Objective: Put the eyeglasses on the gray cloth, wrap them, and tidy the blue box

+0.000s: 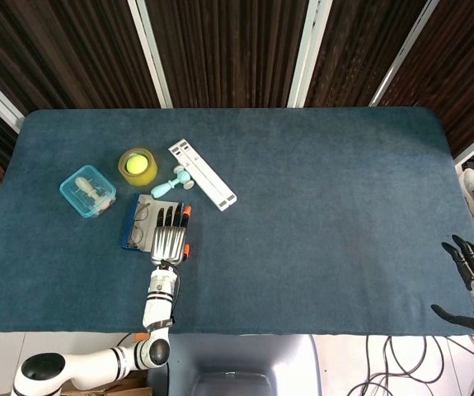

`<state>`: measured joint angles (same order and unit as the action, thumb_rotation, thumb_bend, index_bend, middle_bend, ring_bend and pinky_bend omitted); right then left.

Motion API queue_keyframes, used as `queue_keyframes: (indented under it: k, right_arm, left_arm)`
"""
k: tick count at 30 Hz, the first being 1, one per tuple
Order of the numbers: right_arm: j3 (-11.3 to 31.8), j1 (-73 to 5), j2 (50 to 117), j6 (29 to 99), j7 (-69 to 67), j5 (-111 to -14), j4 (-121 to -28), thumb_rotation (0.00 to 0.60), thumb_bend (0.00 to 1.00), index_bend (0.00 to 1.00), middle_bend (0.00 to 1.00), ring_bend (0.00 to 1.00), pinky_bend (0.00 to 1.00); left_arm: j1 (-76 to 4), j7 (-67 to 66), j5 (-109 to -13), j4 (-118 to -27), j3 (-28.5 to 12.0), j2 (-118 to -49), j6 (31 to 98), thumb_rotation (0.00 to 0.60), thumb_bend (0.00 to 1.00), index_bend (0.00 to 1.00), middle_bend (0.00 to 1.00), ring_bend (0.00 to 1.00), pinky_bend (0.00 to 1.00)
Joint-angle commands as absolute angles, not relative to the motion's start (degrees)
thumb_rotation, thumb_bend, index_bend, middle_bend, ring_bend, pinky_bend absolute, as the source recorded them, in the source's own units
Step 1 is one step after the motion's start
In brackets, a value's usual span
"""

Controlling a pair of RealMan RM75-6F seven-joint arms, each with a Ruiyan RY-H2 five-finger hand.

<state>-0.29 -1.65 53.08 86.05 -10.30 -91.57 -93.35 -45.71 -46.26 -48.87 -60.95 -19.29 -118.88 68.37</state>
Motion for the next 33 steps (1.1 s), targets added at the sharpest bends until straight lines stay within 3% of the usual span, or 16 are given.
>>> queue_keyframes:
  k: [1,33]
  right_arm:
    - [-0.3,-1.62,53.09,86.15,-10.25,-91.63,-93.4,0.6,0.25,0.02,0.0,0.0,0.0]
    - [-0.44,-1.67,53.35,86.03,-9.37,-91.75,-93.69,0.6,0.25,0.01,0.0,0.0,0.0]
  left_arm:
    - [-45.56,-46.59,-48.49,-60.87,-19.51,-118.68,68.14,0.6,0.32,0.0,0.0,0.0,0.06]
    - [-40.9,-44.59,-47.31,-62.83,-18.03,-112.81,66.98,0.6,0.33,0.0,0.0,0.0,0.07]
